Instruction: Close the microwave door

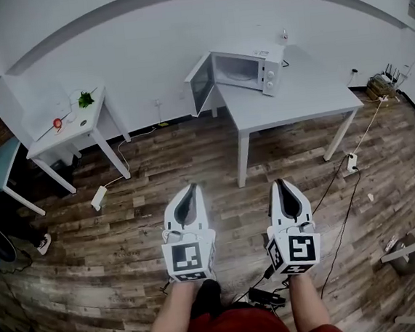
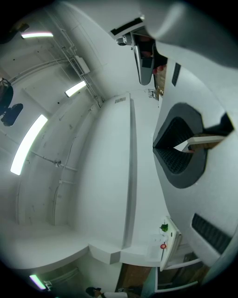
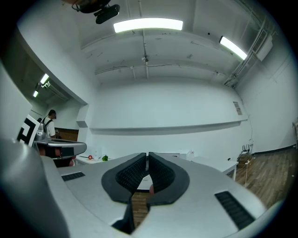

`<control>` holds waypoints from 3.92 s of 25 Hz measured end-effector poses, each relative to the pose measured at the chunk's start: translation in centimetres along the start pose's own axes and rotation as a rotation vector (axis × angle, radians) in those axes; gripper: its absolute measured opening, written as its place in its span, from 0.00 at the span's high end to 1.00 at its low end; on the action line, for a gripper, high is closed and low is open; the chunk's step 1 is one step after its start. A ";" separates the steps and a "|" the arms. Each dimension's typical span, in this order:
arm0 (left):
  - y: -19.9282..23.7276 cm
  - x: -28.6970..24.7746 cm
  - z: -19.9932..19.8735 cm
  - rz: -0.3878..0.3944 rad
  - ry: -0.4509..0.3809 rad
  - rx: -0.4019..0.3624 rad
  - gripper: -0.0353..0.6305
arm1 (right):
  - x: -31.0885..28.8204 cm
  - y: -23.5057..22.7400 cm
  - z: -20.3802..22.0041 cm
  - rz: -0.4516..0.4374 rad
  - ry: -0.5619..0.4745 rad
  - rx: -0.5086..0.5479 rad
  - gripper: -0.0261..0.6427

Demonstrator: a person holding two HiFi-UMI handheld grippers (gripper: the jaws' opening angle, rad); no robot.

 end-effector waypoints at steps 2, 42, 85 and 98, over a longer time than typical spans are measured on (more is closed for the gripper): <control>0.3 -0.8 0.3 0.006 -0.001 0.004 0.91 | -0.7 0.0 0.3 0.003 0.005 0.003 0.91; 15.4 -22.5 6.3 0.153 -0.023 0.051 0.91 | -25.5 4.3 5.0 0.130 0.045 0.065 0.90; 12.2 -48.4 8.8 0.108 -0.033 0.005 0.91 | -48.7 -11.3 9.4 0.041 0.060 -0.002 0.90; 17.1 -52.7 12.6 0.139 -0.033 0.048 0.91 | -57.1 -9.1 13.7 -0.005 0.144 -0.014 0.90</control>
Point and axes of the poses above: the fingertips, and each gripper's own axes: x backward along the fingers, y to its left, z out of its underside, the point moved 2 cm from there along x, backward along the fingers, and after that the axes turned 1 degree about -x, right-handed, at the moved point
